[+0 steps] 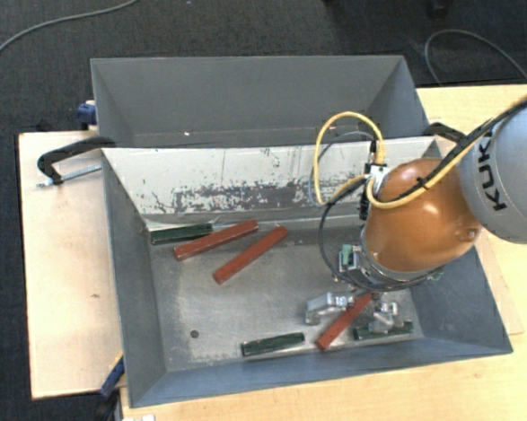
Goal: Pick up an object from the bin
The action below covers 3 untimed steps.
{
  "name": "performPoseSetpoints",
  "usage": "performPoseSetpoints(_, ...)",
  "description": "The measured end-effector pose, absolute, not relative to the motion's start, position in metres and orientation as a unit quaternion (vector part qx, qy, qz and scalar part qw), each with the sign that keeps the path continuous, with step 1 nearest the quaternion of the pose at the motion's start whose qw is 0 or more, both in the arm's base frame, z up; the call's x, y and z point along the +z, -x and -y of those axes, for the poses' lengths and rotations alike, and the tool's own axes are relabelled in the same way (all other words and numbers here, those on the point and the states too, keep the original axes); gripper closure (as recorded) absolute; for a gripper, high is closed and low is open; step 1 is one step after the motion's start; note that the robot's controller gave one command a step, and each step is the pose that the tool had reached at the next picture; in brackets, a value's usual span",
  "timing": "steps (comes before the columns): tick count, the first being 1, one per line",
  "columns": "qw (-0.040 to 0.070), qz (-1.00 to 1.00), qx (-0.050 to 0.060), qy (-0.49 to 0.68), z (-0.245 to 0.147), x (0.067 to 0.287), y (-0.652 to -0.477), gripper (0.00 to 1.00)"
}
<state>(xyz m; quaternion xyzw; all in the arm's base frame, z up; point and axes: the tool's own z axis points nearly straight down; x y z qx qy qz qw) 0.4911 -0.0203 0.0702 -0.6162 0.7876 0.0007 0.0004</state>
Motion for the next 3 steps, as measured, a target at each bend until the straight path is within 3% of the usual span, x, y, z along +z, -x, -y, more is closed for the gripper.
performPoseSetpoints(1, 0.003, -0.788, -0.001, 0.616, 0.020, 0.072, -0.493, 1.00)
performPoseSetpoints(2, 0.006, -0.801, -0.004, 0.599, 0.038, 0.207, -0.503, 1.00)
performPoseSetpoints(3, 0.002, -0.631, 0.000, 0.776, 0.068, 0.159, -0.534, 1.00)
